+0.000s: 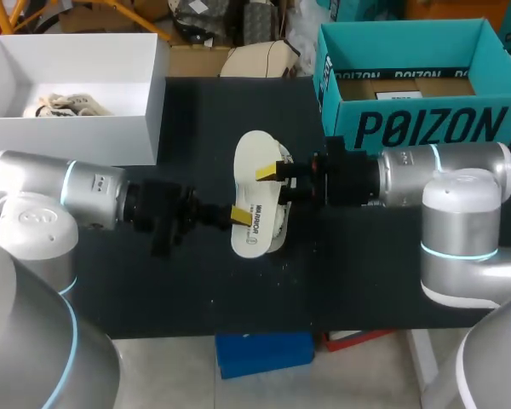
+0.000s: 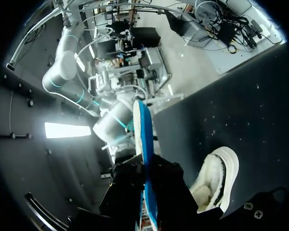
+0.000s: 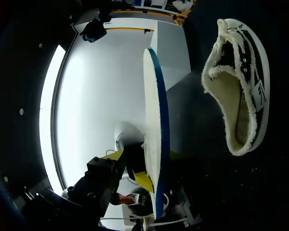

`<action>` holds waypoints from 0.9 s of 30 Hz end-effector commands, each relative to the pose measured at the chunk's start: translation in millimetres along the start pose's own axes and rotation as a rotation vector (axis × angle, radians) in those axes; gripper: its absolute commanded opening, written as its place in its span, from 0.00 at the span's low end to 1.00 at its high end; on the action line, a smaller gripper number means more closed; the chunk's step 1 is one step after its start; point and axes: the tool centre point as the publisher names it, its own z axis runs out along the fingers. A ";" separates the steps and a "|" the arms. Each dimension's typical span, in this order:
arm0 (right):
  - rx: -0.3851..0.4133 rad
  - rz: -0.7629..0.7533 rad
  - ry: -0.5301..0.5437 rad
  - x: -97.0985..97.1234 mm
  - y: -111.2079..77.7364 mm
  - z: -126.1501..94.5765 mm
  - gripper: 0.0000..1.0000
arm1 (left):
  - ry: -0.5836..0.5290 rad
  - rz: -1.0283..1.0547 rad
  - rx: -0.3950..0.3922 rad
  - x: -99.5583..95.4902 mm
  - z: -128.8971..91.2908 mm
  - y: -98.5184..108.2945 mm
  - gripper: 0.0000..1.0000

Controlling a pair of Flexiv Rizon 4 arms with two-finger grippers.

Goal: Take the shoe out of the shoebox, open the shoe tongue, remove and reinsert the insole, then place the shoe into the shoebox

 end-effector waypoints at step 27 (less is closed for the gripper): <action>-0.003 -0.006 -0.032 -10.0 23.7 4.2 0.45 | 0.002 0.002 -0.003 0.2 1.8 -0.7 0.00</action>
